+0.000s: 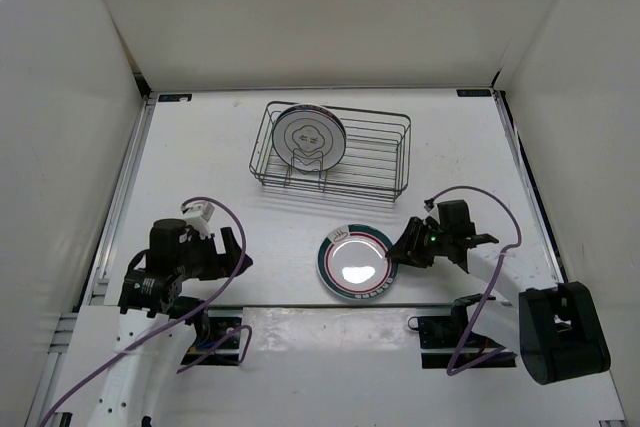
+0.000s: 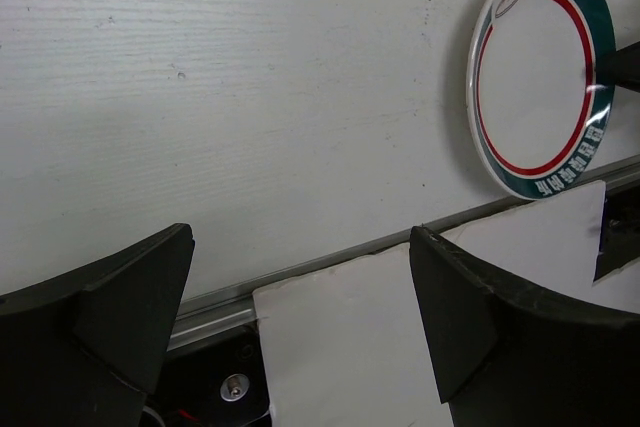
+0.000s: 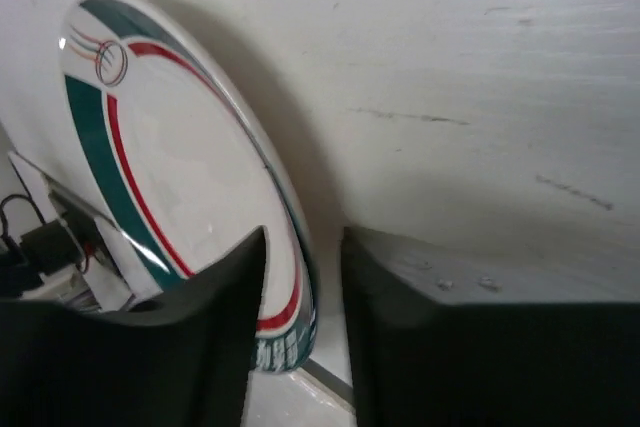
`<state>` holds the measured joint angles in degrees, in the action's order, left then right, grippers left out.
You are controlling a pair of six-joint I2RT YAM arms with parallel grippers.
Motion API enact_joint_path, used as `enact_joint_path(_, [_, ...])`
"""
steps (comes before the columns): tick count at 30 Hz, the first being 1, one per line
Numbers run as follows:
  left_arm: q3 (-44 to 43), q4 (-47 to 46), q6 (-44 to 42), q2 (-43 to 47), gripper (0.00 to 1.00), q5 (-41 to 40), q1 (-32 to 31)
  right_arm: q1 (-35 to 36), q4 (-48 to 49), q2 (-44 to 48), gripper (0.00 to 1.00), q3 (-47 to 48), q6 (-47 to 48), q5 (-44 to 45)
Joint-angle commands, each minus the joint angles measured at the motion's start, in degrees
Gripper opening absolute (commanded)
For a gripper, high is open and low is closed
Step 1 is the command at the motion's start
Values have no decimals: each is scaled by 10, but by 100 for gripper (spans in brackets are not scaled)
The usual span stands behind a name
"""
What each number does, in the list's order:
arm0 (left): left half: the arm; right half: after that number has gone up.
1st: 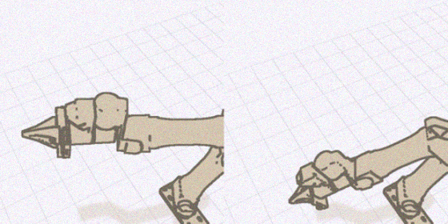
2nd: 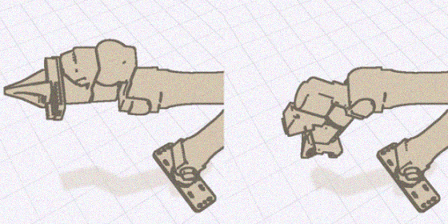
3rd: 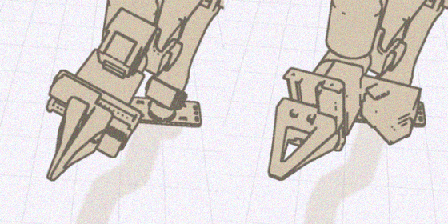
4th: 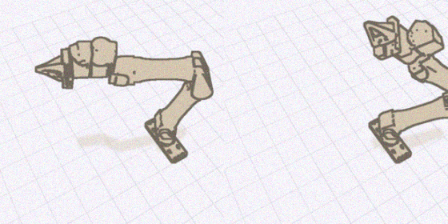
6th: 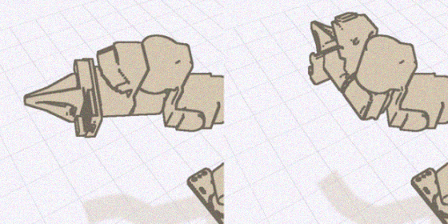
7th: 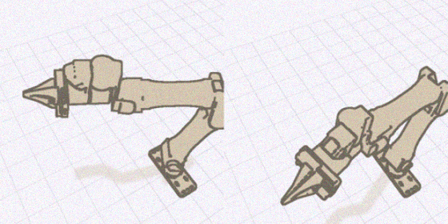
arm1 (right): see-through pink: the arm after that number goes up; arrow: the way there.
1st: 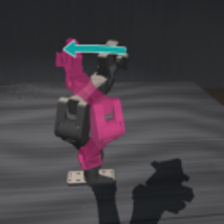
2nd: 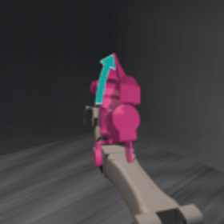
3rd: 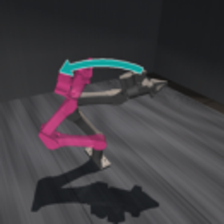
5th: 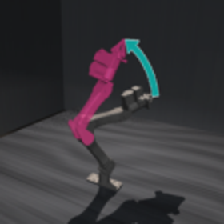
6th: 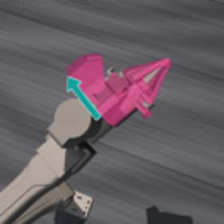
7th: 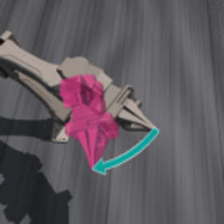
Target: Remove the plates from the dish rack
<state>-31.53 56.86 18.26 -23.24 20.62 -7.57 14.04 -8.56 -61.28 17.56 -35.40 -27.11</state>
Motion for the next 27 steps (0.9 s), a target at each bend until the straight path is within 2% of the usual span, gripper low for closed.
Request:
enact_joint_path(1, [1, -7, -3, 0, 100, 14, 5, 0, 7, -19, 46, 29, 9, 41])
enact_joint_path(3, [1, -9, -3, -1, 100, 18, 5, -2, -21, -3, 53, 37, 14, 52])
enact_joint_path(6, [1, -9, -5, -8, 100, 21, 5, -2, -92, 51, 55, 62, 36, 100])
enact_joint_path(7, [-1, -6, -4, -8, 100, 21, 5, 0, -109, 76, 55, 96, 42, 110])
enact_joint_path(8, [0, -6, -3, -6, 100, 16, 5, -2, -169, 101, 55, 113, 61, 118])
enact_joint_path(9, [1, -7, -2, -2, 100, 15, 5, -2, -186, 112, 55, 127, 67, 140])
enact_joint_path(10, [2, -8, -2, 0, 100, 13, 4, -2, -198, 124, 55, 174, 81, 144])
enact_joint_path(12, [2, -10, -3, -1, 100, 11, 5, -1, -206, 156, 53, 205, 114, 139])
enact_joint_path(13, [2, -10, -3, -7, 100, 12, 5, -1, -158, 157, 50, 246, 124, 127])
enact_joint_path(15, [-1, -11, -5, -18, 100, 15, 4, 2, -109, 136, 49, 278, 153, 86])
enact_joint_path(16, [-5, -10, -8, -23, 100, 14, 5, 6, -22, 91, 49, 293, 163, 66])
enact_joint_path(19, [-6, 0, -3, -22, 100, 3, 4, 19, 47, -7, 52, 351, 193, 23])
enact_joint_path(20, [-6, 1, -1, -17, 100, -10, 4, 22, 59, -30, 52, 402, 211, 20])
enact_joint_path(21, [-5, 0, 5, -12, 100, -12, 4, 34, 74, -94, 52, 413, 227, 16])
enact_joint_path(22, [-2, 2, 5, -1, 100, -19, 5, 40, 146, -111, 52, 421, 236, 15])
enact_joint_path(24, [5, -6, 5, 20, 100, -24, 5, 56, 181, -175, 53, 456, 267, 22])
enact_joint_path(27, [6, -11, 3, 18, 100, -30, 3, 73, 187, -257, 55, 562, 313, 8])
